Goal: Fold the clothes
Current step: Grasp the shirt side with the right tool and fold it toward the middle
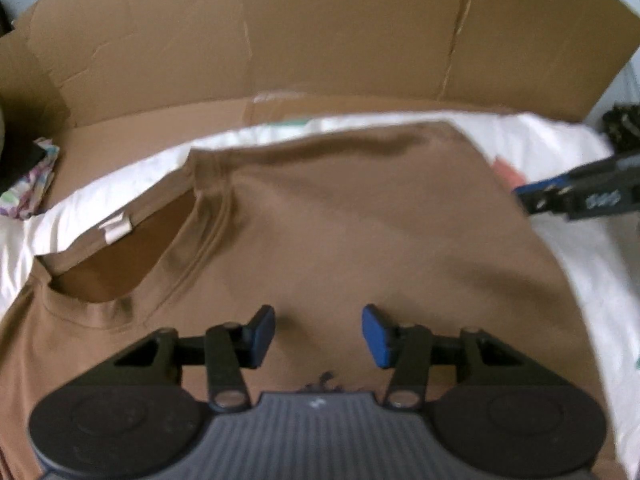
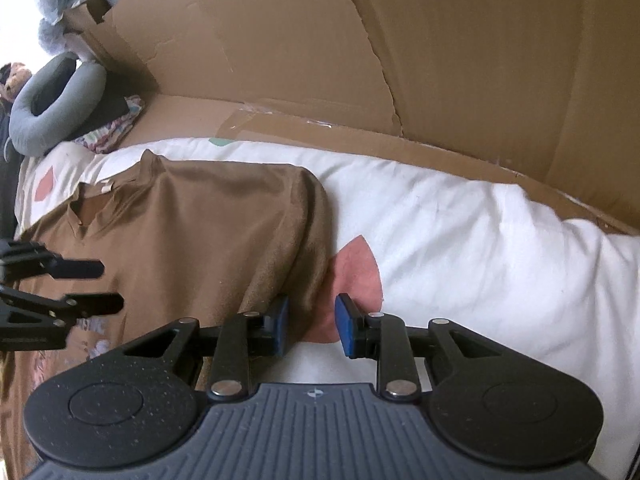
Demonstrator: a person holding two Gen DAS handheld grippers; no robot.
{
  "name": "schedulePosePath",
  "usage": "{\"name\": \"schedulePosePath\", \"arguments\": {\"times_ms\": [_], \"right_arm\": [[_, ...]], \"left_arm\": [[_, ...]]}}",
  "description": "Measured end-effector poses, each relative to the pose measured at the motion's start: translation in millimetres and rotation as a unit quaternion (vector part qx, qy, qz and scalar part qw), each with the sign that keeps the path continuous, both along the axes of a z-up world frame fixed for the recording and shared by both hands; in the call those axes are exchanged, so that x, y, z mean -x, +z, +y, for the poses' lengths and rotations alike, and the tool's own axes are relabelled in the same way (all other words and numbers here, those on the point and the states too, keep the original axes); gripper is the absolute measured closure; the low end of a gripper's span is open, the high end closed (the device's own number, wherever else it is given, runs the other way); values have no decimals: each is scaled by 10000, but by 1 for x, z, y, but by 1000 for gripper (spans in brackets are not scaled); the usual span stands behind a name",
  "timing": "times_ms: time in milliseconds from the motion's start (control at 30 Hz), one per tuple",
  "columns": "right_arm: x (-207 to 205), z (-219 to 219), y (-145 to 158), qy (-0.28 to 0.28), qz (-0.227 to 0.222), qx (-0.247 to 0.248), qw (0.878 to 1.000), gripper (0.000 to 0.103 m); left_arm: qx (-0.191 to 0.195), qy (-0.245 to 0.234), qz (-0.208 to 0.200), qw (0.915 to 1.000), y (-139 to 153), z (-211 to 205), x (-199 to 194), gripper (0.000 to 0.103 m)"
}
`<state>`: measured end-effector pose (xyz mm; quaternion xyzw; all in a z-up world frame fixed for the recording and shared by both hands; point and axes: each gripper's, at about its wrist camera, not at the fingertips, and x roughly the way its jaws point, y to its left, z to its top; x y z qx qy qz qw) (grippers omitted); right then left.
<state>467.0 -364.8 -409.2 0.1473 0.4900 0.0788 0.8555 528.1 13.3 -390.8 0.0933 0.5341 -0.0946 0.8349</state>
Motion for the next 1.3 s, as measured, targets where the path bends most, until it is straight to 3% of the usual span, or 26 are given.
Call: {"name": "schedulePosePath", "arguments": {"times_ms": [67,200,300,933,1100,1167,1233,1300], "right_arm": [[0,1,0,19,-1,-71,10000,71],[-1,4,-2,61,27,-228,9997,101],[0,9,1,104,-10,-116,9999,103],[-14,-10,61,73,60,1218,9925,103],[-28,-21,75,-357,110,1494,9881,102],[-27,-30,77,-580,73,1359,9890,99],[-21,-39,75,-780,43,1115,9907,89],[-12,-44,70,-952,56,968,9907,72]], "left_arm": [[-107,-54,102,9999,-5,3,1,53],[-115,-111,191,9997,-5,8,8,53],[-114,-117,222,9996,-4,10,12,53],[-172,-126,389,9990,-8,10,9,52],[-115,-145,369,9991,-4,12,8,57],[-89,-136,341,9993,1,15,9,66],[-117,-116,221,9996,12,18,12,67],[-162,-129,113,9997,23,22,14,67]]}}
